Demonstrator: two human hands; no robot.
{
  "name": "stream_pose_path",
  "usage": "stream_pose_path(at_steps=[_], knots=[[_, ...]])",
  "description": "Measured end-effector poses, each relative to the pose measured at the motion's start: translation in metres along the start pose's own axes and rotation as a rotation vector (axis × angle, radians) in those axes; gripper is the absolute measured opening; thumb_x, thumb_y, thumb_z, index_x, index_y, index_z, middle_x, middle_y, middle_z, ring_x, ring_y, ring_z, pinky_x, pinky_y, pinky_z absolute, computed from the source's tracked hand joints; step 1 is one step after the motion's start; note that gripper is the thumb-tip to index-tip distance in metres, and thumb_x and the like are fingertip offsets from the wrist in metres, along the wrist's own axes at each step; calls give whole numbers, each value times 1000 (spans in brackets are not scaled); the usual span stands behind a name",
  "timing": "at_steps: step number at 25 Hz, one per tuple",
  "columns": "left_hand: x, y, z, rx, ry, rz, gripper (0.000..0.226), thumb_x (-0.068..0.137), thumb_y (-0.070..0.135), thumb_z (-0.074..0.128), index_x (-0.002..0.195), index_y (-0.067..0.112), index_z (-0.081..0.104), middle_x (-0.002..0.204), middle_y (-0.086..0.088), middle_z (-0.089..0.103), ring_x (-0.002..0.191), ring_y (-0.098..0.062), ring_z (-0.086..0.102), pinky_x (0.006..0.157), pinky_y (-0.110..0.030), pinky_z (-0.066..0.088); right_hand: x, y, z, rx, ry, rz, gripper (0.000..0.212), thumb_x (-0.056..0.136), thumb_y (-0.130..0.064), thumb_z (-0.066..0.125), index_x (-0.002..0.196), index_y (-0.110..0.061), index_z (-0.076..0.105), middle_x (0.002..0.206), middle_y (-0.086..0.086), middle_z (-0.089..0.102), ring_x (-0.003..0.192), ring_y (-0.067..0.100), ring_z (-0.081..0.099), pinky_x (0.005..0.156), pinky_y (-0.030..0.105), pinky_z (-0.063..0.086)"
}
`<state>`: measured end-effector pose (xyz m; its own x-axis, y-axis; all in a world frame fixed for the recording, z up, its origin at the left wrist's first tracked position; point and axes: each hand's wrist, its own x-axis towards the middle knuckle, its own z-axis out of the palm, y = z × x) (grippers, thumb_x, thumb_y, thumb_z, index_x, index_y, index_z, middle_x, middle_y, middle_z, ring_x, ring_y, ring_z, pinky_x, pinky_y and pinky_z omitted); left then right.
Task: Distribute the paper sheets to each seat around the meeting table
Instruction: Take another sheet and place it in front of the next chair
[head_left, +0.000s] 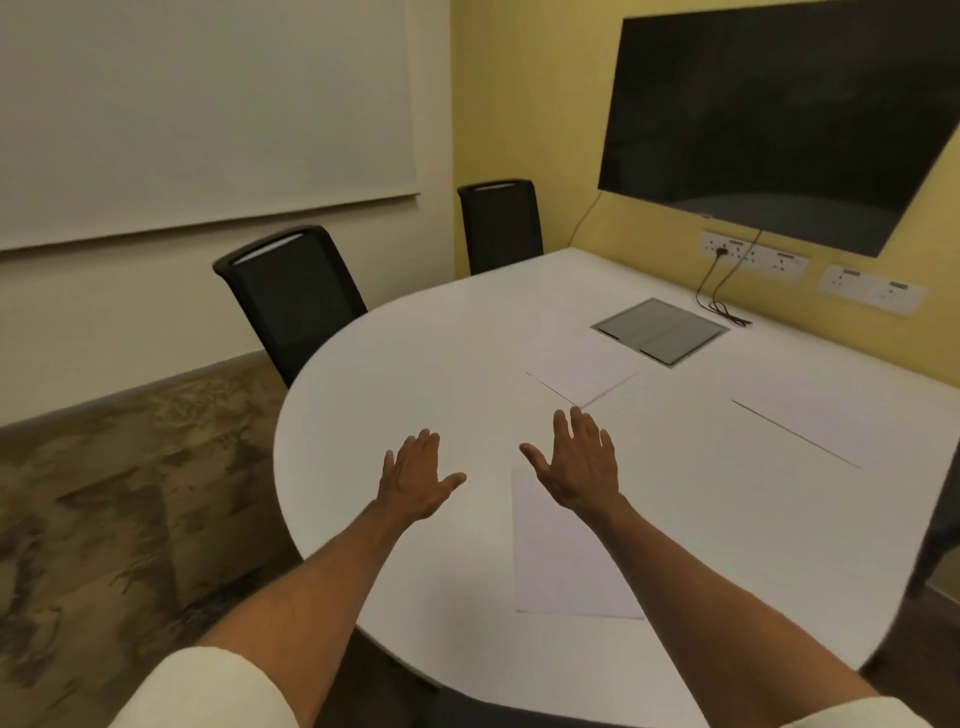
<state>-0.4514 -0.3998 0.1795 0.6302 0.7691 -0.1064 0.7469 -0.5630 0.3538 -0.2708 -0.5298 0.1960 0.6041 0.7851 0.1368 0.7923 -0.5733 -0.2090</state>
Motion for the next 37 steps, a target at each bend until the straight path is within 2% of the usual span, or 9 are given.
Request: stream_pose_path(at_steps=[7,11,18,28,37], knots=[[18,-120,-63,162,59,4,78,92,63,30,152,19,8,162,-3,0,149,-27,-3,116,-56,-2,18,-150,17,27,4,-49,81,91,-67,26,151,-13,17,160,11,15,148,27,11,119,46,10],[27,-183,-96,201,75,-7,78,90,67,24,152,23,7,162,-2,-4,149,-28,-5,114,-58,-6,25,-223,33,38,-13,-41,80,91,-67,25,151,-15,17,160,11,15,148,27,11,119,48,9],[34,-257,-140,159,90,-66,79,90,67,28,152,24,7,162,-1,-6,149,-28,-7,113,-59,-11,40,-307,56,49,-49,-63,81,91,-68,22,152,-16,14,161,10,11,149,26,7,120,47,6],[105,-282,-145,184,87,-41,79,89,68,25,152,26,5,162,-1,-7,149,-28,-8,112,-59,-11,102,-346,86,26,-89,-57,81,91,-67,21,153,-16,8,162,9,5,150,26,3,121,46,3],[259,-242,-127,231,6,129,79,88,70,21,152,26,4,162,-3,-4,149,-29,-3,114,-58,-5,229,-297,116,39,-65,78,82,90,-69,20,153,-17,9,162,8,7,150,25,5,120,45,5]])
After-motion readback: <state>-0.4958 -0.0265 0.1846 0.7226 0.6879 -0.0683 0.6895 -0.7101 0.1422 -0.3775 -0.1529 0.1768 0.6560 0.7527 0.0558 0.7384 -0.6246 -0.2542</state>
